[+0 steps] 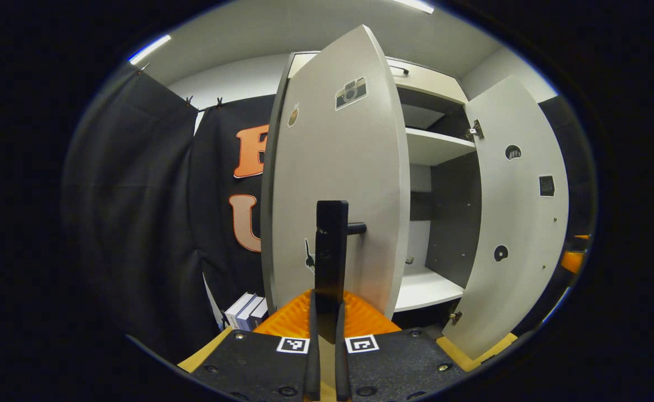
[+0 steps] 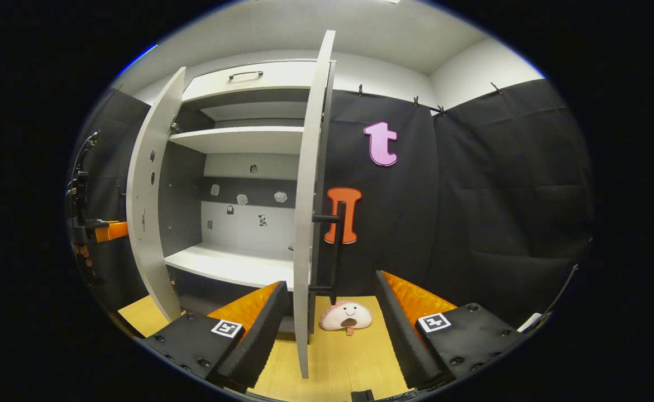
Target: Open the right door of the double-door shoe cabinet with the right hand, and open the left door with the left hand.
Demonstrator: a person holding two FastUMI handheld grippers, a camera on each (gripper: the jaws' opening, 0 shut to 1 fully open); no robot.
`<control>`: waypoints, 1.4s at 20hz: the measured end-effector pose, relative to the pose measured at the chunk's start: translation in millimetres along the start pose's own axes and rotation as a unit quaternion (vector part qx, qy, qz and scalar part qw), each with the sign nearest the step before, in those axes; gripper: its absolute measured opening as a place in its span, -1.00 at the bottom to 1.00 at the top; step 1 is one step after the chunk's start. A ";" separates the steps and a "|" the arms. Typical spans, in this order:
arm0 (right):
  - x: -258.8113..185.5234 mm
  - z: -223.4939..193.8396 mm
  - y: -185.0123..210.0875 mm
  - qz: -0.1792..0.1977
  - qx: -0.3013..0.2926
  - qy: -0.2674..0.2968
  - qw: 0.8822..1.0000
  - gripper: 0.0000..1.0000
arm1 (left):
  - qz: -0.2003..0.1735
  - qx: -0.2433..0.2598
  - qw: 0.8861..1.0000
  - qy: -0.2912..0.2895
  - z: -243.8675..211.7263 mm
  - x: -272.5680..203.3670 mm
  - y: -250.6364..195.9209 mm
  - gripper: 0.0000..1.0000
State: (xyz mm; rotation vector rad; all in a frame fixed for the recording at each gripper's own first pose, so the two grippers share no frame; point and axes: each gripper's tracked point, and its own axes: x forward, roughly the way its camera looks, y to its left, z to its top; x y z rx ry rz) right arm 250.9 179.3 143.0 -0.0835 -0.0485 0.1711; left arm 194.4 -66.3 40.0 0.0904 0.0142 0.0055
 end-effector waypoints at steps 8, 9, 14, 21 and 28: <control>9.2 -4.6 35.1 -0.003 0.008 0.003 1.000 0.87 | 0.064 0.021 0.998 -0.010 4.5 3.6 37.2 -0.98; 8.5 -6.1 41.6 -0.001 0.011 0.005 1.000 0.97 | 0.066 0.022 0.998 -0.007 3.3 -0.9 39.6 -0.99; -4.2 -3.3 70.6 0.000 0.006 0.002 1.000 0.97 | 0.046 0.019 0.999 -0.006 2.1 -3.8 37.9 -1.00; -31.6 -1.1 97.1 -0.009 0.005 -0.001 1.000 0.97 | -0.003 0.012 1.000 -0.015 5.6 -2.9 25.3 -1.00; -61.1 -2.7 115.3 -0.023 0.014 -0.003 1.000 0.97 | -0.017 0.028 0.999 -0.011 4.7 -13.1 31.4 -1.00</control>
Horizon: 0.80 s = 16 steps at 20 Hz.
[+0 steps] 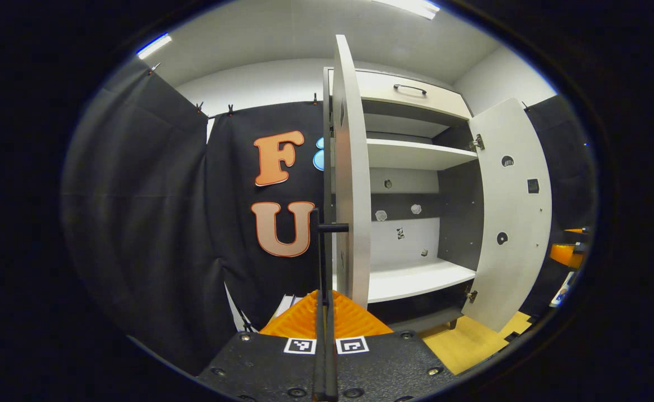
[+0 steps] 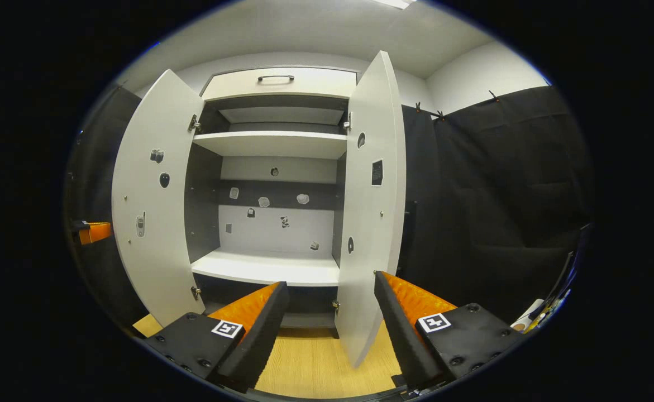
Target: Open the right door of the double-door shoe cabinet with the right hand, and open the left door with the left hand.
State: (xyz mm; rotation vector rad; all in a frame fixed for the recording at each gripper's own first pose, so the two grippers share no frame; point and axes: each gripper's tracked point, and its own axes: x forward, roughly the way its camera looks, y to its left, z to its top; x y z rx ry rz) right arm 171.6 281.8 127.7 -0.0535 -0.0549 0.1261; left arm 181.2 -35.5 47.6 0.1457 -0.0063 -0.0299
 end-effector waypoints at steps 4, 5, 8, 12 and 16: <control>-7.1 -6.1 7.4 -0.007 0.004 0.005 1.000 0.97 | -0.003 -0.005 1.000 0.000 0.2 -3.7 -1.4 -1.00; -7.7 -7.6 9.0 -0.009 0.005 0.006 1.000 0.97 | -0.004 -0.008 1.000 0.000 0.8 -4.0 -2.6 -1.00; -8.8 -11.6 12.3 -0.014 0.006 0.008 1.000 0.97 | 0.009 -0.009 1.000 0.012 -3.3 -9.2 0.3 -1.00; -11.9 -14.6 11.1 -0.024 0.010 0.006 1.000 0.87 | -0.001 -0.005 1.000 0.003 1.2 -9.4 -5.0 -1.00; -15.4 -14.8 6.1 -0.036 0.013 0.003 0.999 0.87 | -0.003 -0.015 1.000 -0.023 7.6 -1.1 -10.2 -0.79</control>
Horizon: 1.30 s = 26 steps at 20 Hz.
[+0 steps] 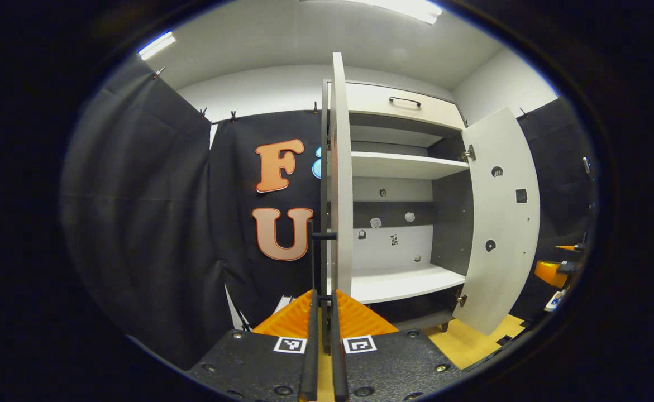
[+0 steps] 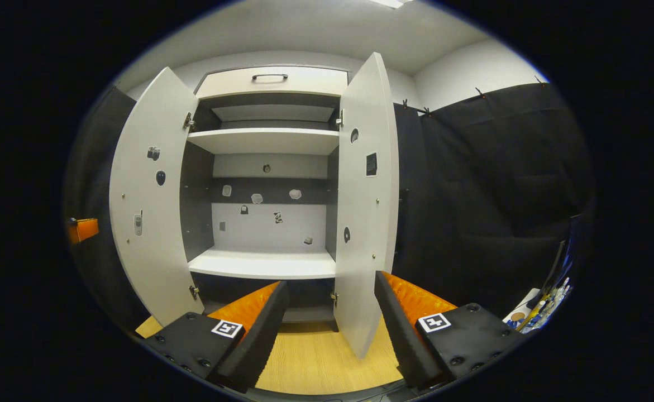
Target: Open the right door of the double-door shoe cabinet with the right hand, and open the left door with the left hand.
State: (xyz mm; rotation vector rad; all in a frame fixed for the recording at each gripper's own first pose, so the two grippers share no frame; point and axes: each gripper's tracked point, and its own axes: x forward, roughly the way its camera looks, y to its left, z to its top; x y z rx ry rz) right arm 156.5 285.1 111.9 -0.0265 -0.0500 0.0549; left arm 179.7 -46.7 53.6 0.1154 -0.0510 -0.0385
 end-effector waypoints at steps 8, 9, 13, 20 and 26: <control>-8.2 8.3 -15.7 -0.018 0.002 -0.012 1.000 0.87 | -0.003 0.007 1.000 -0.012 3.4 3.5 -3.6 0.05; -9.3 9.1 -18.2 -0.021 0.001 -0.013 1.000 0.87 | -0.005 0.007 1.000 -0.014 4.0 3.9 -4.7 0.15; -11.7 14.0 -25.5 -0.026 0.000 -0.018 0.999 0.87 | -0.013 0.001 1.000 -0.024 7.8 7.2 -11.4 0.49; -12.3 18.6 -34.9 -0.026 -0.002 -0.024 0.999 0.87 | -0.008 0.003 0.999 -0.044 15.2 11.8 -11.6 0.87; -9.4 21.7 -38.7 -0.017 -0.002 -0.023 1.000 0.97 | 0.000 0.000 0.999 -0.045 15.6 11.5 -11.4 0.87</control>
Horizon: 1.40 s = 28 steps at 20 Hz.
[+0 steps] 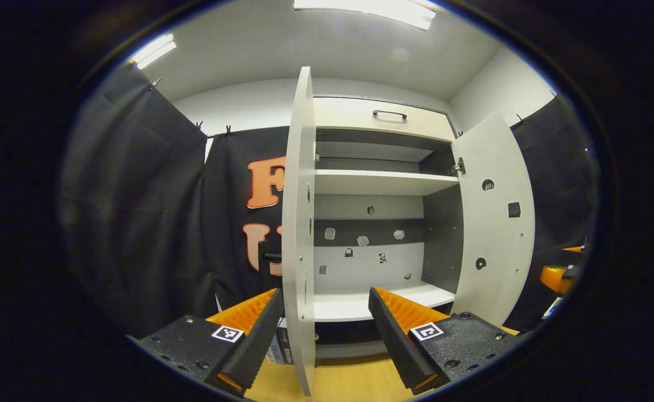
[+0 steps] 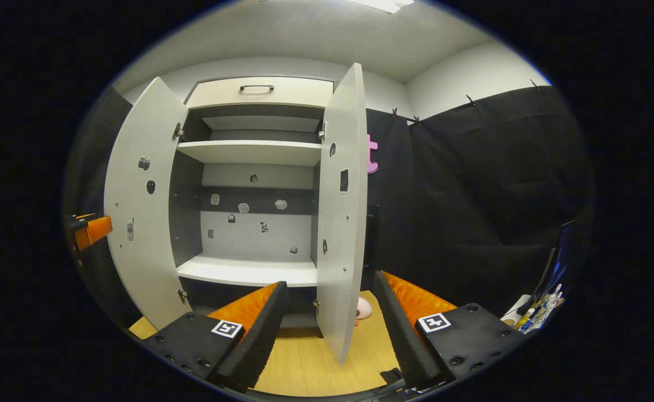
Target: Open the right door of the double-door shoe cabinet with the right hand, and open the left door with the left hand.
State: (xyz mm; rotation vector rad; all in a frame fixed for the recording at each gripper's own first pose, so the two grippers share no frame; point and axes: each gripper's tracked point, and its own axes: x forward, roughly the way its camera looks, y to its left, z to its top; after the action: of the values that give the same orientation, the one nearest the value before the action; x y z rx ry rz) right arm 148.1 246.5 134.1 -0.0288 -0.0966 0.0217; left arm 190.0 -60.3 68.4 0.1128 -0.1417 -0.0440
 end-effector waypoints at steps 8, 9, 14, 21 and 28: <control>0.3 0.4 2.7 0.007 0.002 0.001 1.000 0.97 | 0.009 0.002 1.000 -0.001 -0.5 -0.6 4.5 0.87; 0.7 1.2 3.9 0.008 0.002 0.000 1.000 0.97 | 0.010 0.000 1.000 -0.002 -0.3 -0.5 5.0 0.87; 0.0 0.9 8.6 0.011 0.001 0.001 1.000 0.97 | 0.016 -0.002 1.000 -0.001 -0.8 -0.3 7.6 0.87; -0.7 -2.9 8.5 0.008 0.000 0.006 1.000 0.87 | 0.011 -0.012 1.000 -0.001 -2.1 0.9 4.1 0.86; -0.8 -3.6 -3.5 -0.007 -0.001 0.005 1.000 0.87 | -0.001 -0.022 1.000 -0.006 -1.5 5.4 -4.8 0.86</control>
State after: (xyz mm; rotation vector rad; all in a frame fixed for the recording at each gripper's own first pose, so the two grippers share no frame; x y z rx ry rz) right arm 147.6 242.9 130.6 -0.0303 -0.0866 0.0080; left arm 195.4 -65.1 67.1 0.0687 -0.1531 -0.0506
